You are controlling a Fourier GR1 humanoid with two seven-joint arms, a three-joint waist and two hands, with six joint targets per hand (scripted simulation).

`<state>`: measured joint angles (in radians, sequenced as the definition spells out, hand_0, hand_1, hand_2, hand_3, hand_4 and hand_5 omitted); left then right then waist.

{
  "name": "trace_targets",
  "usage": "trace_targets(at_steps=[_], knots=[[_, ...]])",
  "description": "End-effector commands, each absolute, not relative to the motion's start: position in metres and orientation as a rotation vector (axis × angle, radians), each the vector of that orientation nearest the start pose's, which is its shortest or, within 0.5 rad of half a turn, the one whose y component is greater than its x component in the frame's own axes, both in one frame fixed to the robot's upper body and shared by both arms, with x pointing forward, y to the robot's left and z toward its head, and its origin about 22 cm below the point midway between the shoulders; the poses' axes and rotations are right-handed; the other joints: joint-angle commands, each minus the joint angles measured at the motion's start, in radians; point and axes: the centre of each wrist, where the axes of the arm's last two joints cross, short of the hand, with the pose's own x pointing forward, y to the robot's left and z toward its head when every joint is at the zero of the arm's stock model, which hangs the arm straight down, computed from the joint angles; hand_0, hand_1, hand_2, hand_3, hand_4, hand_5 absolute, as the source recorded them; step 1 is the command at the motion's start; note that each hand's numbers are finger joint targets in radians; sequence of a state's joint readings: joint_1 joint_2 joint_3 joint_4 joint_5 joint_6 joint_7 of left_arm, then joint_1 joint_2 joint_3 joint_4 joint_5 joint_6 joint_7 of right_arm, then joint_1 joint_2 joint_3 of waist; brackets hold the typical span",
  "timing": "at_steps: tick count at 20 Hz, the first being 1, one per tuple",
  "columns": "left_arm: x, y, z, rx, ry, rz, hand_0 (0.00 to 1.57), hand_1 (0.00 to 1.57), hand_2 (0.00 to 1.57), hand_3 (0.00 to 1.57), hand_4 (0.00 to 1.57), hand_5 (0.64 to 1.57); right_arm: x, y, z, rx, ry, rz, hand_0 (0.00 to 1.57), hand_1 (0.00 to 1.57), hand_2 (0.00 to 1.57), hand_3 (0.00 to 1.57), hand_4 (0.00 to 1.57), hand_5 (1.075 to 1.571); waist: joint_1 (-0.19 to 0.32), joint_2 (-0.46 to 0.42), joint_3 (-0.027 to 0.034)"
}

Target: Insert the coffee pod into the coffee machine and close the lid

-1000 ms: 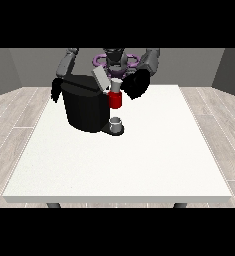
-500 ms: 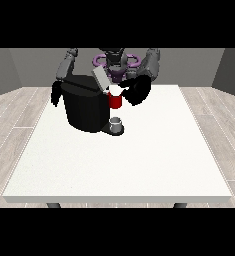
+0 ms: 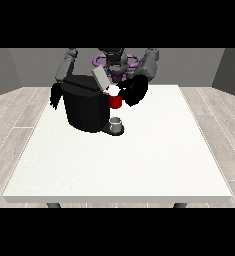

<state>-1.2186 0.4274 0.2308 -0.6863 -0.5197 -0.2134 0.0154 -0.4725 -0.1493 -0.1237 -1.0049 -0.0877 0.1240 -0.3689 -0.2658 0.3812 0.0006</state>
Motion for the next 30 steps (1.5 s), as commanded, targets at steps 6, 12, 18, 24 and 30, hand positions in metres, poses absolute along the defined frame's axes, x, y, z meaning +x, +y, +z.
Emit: trace_targets(at_steps=[6, 12, 18, 24, 30], knots=[[0.454, 0.233, 0.19, 0.275, -1.806, -0.702, 0.0, 0.0, 0.0, 0.0, 0.0, 1.571, 0.324, -0.297, -0.041, 0.04, -1.746, -0.03, 0.0, 0.0, 0.0, 0.0, 0.35, 1.571, 0.135, -0.073, -0.0002], [0.433, 0.228, 0.1, 0.03, -1.743, -0.539, 0.0, 0.0, 0.0, 0.0, 0.0, 1.571, 0.28, -0.299, -0.086, 0.025, -1.642, -0.086, 0.0, 0.0, 0.0, 0.0, 0.26, 1.571, 0.202, -0.243, -0.0012], [0.376, 0.247, -0.009, -0.166, -1.641, -0.355, 0.0, 0.0, 0.0, 0.0, 0.21, 1.571, 0.239, -0.313, -0.11, 0.008, -1.564, -0.122, 0.0, 0.0, 0.0, 0.0, 0.17, 1.571, 0.288, -0.425, -0.0016], [0.292, 0.274, -0.101, -0.144, -1.439, -0.227, 0.0, 0.0, 0.0, 0.0, 0.3, 1.571, 0.216, -0.241, -0.113, 0.1, -1.482, 0.081, 0.0, 0.0, 0.0, 0.0, 0.0, 1.571, 0.218, -0.636, -0.0037], [0.239, 0.314, -0.13, -0.151, -1.279, -0.147, 0.0, 0.0, 0.0, 0.0, 0.33, 1.571, 0.213, -0.196, -0.086, 0.181, -1.513, 0.143, 0.0, 0.0, 0.0, 0.0, 0.2, 1.571, 0.203, -0.778, -0.0018]])
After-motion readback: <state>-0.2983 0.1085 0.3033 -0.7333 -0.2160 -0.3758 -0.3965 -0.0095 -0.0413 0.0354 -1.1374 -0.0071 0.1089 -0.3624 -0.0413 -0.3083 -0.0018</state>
